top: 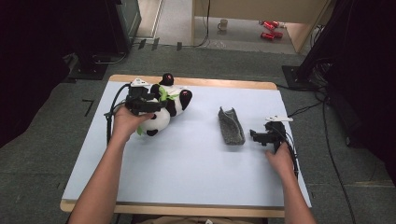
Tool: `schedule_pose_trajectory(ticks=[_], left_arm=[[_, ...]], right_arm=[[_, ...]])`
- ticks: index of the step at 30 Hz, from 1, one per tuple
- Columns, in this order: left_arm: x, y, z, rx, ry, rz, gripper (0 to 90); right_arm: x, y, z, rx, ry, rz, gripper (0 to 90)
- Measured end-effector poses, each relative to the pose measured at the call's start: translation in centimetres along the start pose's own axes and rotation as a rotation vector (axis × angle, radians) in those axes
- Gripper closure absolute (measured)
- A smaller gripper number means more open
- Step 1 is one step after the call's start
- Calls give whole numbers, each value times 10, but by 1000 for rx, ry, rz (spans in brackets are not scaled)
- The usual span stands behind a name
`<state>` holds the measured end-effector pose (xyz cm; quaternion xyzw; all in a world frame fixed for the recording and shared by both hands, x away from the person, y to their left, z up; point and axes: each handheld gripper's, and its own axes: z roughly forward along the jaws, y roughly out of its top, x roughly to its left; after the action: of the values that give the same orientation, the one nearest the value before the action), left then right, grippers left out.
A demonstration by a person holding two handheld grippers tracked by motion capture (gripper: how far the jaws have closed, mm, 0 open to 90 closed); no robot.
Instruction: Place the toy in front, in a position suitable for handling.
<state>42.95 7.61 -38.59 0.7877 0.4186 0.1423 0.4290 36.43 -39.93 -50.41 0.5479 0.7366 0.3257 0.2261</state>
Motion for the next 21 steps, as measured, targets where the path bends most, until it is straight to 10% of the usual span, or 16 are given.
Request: schedule_pose_trajectory(ticks=[21], left_arm=[[2,-3,34,29,37,13,372]], right_arm=[[1,-1,-1,-4,-10,6,115]])
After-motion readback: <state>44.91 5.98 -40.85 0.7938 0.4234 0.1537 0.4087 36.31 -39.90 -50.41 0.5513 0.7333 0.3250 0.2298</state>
